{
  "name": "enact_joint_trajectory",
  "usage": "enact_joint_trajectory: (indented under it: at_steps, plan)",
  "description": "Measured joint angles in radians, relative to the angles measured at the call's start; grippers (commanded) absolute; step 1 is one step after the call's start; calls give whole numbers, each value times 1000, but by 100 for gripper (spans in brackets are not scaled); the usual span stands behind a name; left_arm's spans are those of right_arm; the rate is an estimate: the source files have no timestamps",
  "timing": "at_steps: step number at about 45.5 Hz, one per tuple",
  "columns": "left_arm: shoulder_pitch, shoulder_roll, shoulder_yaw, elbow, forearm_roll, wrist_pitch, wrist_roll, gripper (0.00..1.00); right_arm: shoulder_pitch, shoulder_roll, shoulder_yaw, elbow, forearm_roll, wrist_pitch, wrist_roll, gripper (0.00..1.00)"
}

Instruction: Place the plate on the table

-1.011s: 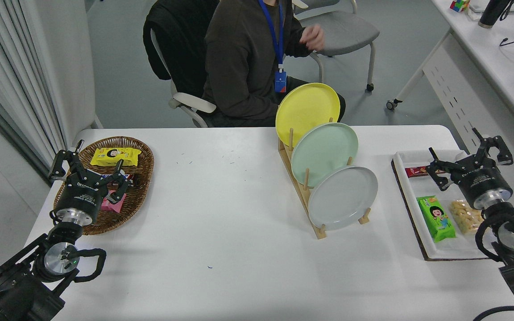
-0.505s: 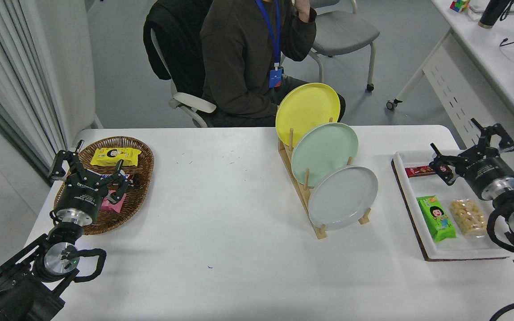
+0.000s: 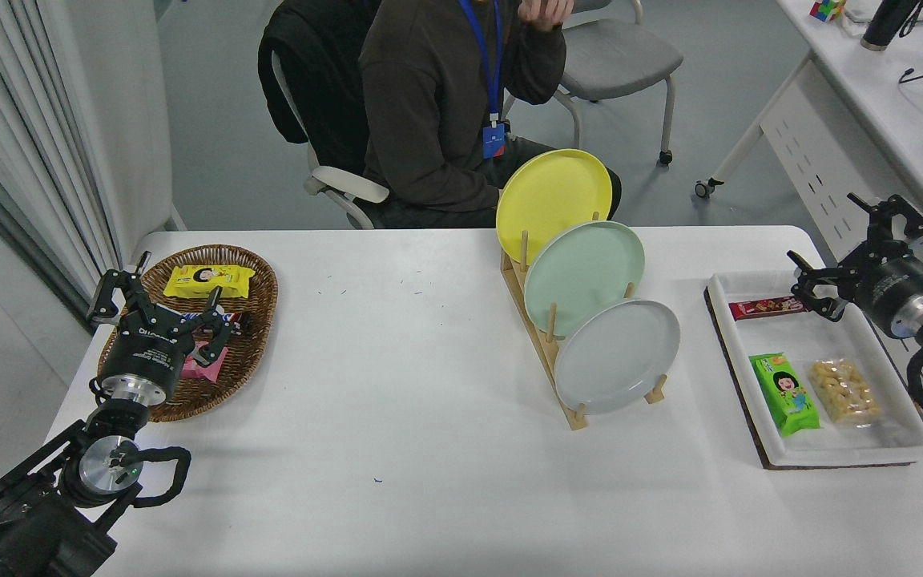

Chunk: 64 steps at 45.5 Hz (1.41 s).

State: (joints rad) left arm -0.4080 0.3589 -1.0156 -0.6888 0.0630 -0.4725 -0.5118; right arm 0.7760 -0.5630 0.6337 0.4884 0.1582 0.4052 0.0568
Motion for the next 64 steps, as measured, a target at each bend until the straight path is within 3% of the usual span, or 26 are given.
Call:
enact_joint_trajectory:
  at_steps: [33, 50, 64]
  plan:
    - [0, 0, 0, 0, 0, 0, 1, 98, 142, -121, -379, 23, -2, 24, -2, 100]
    - [0, 0, 0, 0, 1, 0, 1, 98, 261, -217, -629, 122, -2, 192, -1, 100]
    - [0, 0, 0, 0, 0, 0, 1, 98, 358, -272, -789, 180, -2, 248, -1, 100]
